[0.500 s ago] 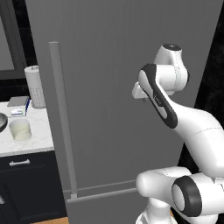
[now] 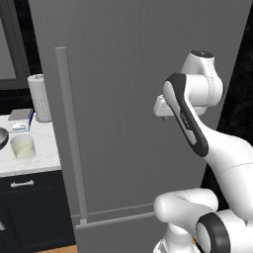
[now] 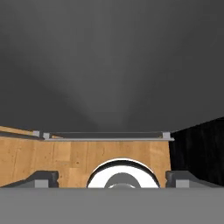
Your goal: Grab a lemon wedge from the fridge and one ice cube from the ice bowl, and put them in the glass of lemonade.
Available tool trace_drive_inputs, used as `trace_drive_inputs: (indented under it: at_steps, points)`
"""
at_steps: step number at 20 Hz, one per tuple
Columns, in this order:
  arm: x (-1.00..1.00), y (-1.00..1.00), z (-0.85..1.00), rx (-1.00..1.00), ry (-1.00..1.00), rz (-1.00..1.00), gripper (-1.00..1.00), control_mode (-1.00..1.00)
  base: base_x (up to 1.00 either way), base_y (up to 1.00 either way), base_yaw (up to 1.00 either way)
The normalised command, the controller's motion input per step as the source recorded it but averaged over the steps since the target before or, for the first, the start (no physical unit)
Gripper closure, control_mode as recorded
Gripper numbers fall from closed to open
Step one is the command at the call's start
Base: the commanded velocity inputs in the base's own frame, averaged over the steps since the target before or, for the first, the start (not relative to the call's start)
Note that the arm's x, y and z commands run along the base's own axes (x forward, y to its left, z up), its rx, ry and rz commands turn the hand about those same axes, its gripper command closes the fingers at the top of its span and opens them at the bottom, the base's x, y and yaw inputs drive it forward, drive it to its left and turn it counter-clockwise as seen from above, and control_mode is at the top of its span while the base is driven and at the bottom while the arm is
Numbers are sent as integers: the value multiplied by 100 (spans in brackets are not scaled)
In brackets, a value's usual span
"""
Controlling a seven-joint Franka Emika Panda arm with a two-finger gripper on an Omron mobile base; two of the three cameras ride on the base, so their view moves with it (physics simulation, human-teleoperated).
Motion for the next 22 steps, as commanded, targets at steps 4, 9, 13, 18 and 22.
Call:
trace_drive_inputs:
  at_steps: [4,9,13,18,22]
  points:
    - [-72,0,-24,7,0,-17,-100,-100,0,0,0]
    - [-1,3,-69,6,13,-9,-100,-100,0,0,0]
    - [0,0,0,0,0,0,-100,-100,0,0,0]
    - [0,0,0,0,0,0,-100,100,-9,57,0]
    - [0,0,0,0,0,0,-100,100,-24,95,-3]
